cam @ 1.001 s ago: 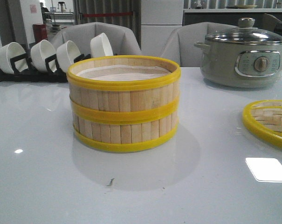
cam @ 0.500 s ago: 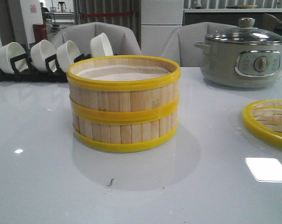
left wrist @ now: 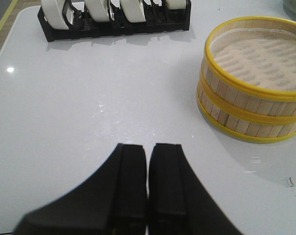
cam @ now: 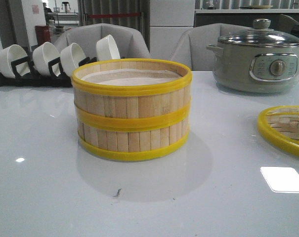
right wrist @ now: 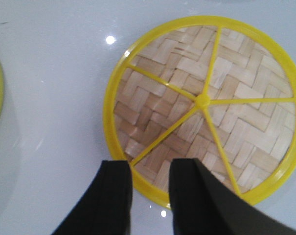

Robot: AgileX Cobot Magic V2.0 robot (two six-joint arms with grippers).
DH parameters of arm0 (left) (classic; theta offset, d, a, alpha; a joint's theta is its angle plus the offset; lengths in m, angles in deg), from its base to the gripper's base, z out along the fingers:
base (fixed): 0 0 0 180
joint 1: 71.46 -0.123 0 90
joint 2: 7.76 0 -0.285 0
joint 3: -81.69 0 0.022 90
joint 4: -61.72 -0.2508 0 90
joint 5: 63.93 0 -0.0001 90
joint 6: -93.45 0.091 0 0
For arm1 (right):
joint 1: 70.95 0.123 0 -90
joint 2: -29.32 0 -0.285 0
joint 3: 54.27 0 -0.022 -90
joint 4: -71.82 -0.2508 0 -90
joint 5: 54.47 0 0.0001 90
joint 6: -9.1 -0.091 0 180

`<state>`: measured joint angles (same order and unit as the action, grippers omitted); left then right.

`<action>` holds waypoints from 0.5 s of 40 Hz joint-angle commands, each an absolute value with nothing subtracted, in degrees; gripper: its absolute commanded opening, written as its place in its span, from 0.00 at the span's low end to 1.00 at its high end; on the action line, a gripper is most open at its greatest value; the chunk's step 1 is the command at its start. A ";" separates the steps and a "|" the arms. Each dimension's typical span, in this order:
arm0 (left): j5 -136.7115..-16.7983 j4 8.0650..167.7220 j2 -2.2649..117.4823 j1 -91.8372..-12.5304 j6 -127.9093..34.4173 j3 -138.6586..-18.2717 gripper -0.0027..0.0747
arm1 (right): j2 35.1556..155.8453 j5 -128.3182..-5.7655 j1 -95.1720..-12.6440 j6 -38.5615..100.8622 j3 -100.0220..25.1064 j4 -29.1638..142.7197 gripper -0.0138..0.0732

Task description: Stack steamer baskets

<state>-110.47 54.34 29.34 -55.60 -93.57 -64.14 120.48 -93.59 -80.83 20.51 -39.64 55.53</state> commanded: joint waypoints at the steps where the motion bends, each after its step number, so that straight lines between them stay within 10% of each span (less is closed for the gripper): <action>1: -105.69 54.24 29.56 -55.67 -94.11 -65.73 0.17 | 124.15 -94.04 -82.46 20.93 -45.85 55.21 0.52; 20: -105.69 54.24 29.56 -55.67 -94.11 -65.73 0.17 | 140.68 -107.01 -82.53 20.64 -61.22 61.94 0.52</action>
